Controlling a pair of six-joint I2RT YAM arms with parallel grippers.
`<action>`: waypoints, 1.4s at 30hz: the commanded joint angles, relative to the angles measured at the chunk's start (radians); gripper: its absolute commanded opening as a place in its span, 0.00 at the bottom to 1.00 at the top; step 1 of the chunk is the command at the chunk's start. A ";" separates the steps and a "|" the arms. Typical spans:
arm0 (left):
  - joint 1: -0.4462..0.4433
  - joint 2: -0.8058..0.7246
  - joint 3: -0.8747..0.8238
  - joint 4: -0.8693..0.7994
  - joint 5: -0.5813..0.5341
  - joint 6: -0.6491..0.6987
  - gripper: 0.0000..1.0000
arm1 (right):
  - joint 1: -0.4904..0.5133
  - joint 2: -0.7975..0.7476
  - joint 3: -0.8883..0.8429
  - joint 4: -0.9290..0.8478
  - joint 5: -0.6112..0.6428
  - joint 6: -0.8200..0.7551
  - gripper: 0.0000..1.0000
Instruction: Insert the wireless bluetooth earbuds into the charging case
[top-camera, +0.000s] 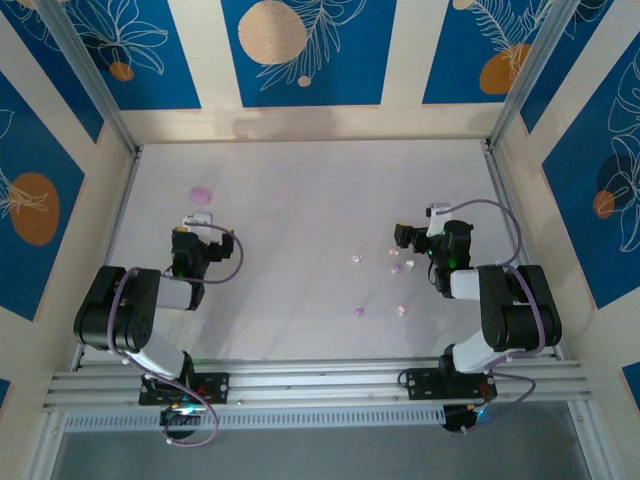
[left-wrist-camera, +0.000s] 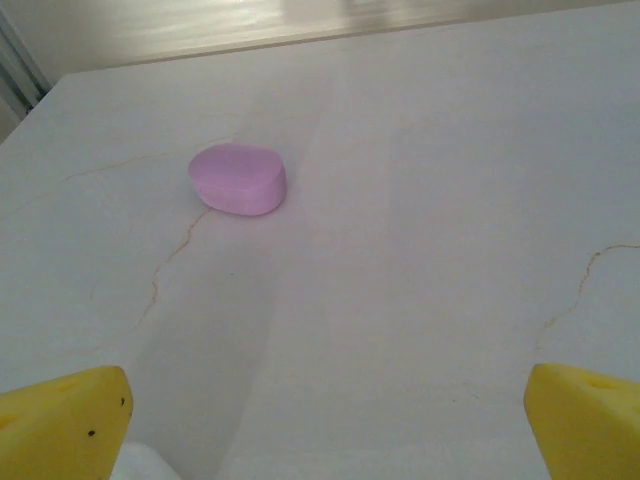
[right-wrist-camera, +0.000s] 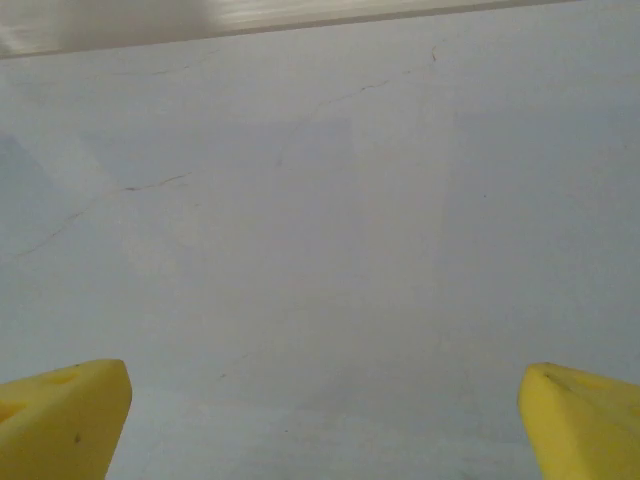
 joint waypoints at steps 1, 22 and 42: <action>0.001 -0.007 0.017 -0.005 0.022 0.017 1.00 | -0.002 0.001 0.018 0.003 -0.008 -0.012 0.99; 0.011 -0.010 0.008 0.010 0.018 0.004 1.00 | -0.007 -0.001 0.017 0.006 -0.020 -0.013 0.99; 0.012 -0.445 0.176 -0.672 -0.268 -0.276 1.00 | -0.041 -0.268 0.395 -0.950 -0.044 0.372 0.99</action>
